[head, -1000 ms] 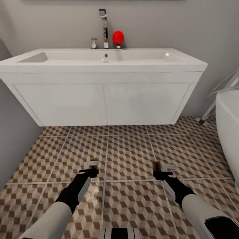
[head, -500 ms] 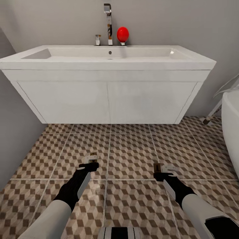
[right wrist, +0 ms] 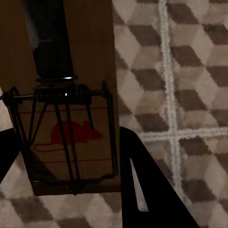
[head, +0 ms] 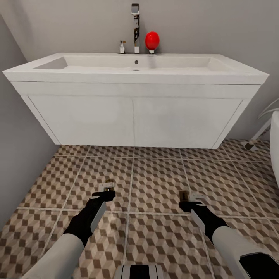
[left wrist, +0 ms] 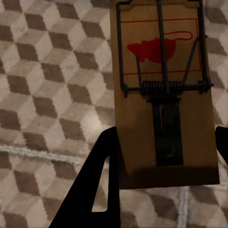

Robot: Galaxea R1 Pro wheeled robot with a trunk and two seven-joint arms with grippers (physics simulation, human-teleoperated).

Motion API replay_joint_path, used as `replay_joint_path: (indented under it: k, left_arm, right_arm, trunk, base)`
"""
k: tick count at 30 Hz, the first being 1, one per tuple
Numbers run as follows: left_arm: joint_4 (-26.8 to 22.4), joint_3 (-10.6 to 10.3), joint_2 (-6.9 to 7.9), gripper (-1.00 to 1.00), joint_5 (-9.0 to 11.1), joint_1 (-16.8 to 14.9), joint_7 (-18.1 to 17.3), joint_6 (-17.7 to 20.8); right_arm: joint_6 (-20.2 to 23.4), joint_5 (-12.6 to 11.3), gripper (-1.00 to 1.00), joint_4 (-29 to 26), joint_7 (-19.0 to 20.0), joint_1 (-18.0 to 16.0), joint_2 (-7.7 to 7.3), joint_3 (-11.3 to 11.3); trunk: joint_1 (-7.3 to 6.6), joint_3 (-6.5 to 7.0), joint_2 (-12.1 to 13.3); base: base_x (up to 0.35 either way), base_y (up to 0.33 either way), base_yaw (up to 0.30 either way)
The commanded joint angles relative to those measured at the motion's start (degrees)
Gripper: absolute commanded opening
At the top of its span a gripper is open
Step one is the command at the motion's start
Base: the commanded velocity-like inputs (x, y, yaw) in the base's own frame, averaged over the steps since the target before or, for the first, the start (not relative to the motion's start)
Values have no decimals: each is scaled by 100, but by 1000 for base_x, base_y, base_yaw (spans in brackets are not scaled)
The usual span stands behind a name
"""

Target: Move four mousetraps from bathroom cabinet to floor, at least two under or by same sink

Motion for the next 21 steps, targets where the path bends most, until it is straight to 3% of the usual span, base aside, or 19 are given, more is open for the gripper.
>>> replay_joint_path:
  k: [1,13,21]
  left_arm:
    - [-6,-25,4,-100,52,-2,59,27]
    - [0,-37,-5,-100,48,-1,59,47]
    - [-14,-40,-28,-100,35,-2,63,44]
  right_arm:
    - [31,-75,-100,-15,-45,-1,-6,48]
    - [30,-74,-100,-15,-45,-1,-6,45]
    - [30,-74,-100,-15,-45,-1,-6,45]
  trunk:
    - [2,-4,-2]
    - [2,-4,-2]
    - [2,-4,-2]
  base:
    - [277,83,2]
    - [304,17,0]
    - [41,-61,0]
